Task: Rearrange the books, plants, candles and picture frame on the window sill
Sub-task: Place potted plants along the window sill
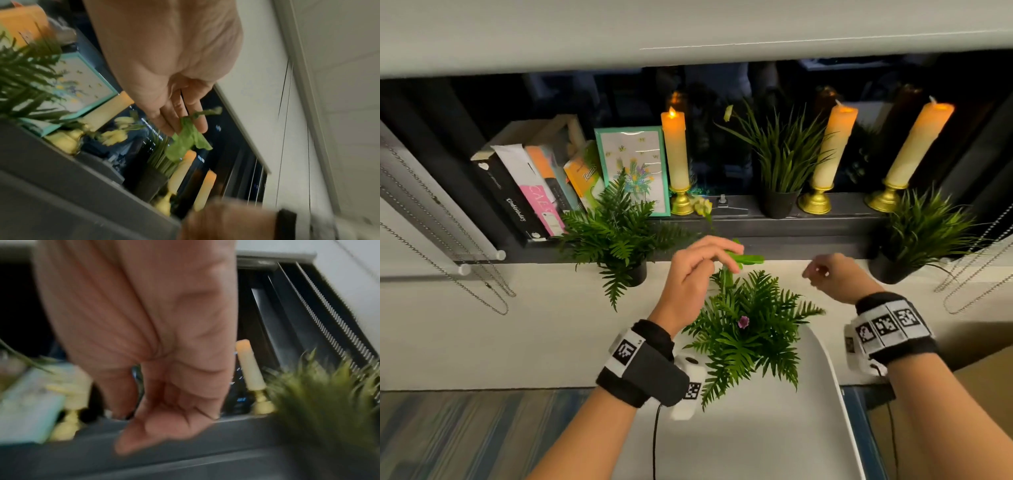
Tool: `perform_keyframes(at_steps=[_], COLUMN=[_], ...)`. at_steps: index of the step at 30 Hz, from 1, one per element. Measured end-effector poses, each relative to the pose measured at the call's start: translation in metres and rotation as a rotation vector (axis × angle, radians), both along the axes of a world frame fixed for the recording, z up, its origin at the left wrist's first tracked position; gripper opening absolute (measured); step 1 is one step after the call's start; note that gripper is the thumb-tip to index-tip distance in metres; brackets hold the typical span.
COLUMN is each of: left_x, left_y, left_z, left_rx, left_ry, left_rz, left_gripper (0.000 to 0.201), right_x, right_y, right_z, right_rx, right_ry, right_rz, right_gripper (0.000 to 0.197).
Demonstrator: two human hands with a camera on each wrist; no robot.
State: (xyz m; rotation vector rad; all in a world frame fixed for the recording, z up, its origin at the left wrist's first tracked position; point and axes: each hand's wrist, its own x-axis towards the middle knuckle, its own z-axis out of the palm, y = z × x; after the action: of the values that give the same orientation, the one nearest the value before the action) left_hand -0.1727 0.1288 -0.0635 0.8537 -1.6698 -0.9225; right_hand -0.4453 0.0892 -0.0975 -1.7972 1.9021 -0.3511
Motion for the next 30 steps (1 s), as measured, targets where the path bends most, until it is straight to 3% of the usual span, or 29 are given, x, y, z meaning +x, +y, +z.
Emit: perform_keyframes(at_steps=[3,5,8,11,13,18,22,27,30], left_x=[-0.013,-0.020,-0.023,-0.016,-0.008,0.016,0.015,0.012,0.010], left_y=[-0.002,-0.005,-0.011,-0.012,-0.011,-0.004,-0.001,-0.003,-0.007], left_z=[-0.015,-0.028,-0.052,-0.066,-0.072,-0.095,-0.107,-0.110,-0.109], left_rx=[0.039,0.047,0.020,0.075,0.094,0.157,0.184,0.269,0.335], left_ry=[-0.142,-0.281,-0.490,-0.568,-0.563,-0.622,-0.707,-0.731,-0.752], left_rz=[-0.030,-0.042,-0.024,-0.015,0.013,0.102,0.123,0.104,0.086], left_gripper=[0.034,0.038,0.028,0.023,0.025,0.018,0.005,0.017,0.020], right_x=[0.040,0.067,0.093,0.096,0.093,0.079,0.077,0.076,0.080], right_y=[0.000,0.003,0.007,0.008,0.009,0.018,0.025,0.023,0.023], right_z=[0.016,0.018,0.014,0.006,0.003,-0.015,-0.014,0.003,-0.006], right_rx=[0.005,0.069,0.075,-0.003,-0.031,-0.091,-0.122,-0.279,-0.213], right_ry=[-0.400,-0.513,-0.607,-0.680,-0.644,-0.339,-0.341,-0.246,-0.146], right_rz=[0.050,0.079,0.163,0.198,0.203,0.261,0.220,0.231,0.309], right_gripper=[0.044,0.056,0.044,0.023,0.018,0.015,0.014,0.016,0.013])
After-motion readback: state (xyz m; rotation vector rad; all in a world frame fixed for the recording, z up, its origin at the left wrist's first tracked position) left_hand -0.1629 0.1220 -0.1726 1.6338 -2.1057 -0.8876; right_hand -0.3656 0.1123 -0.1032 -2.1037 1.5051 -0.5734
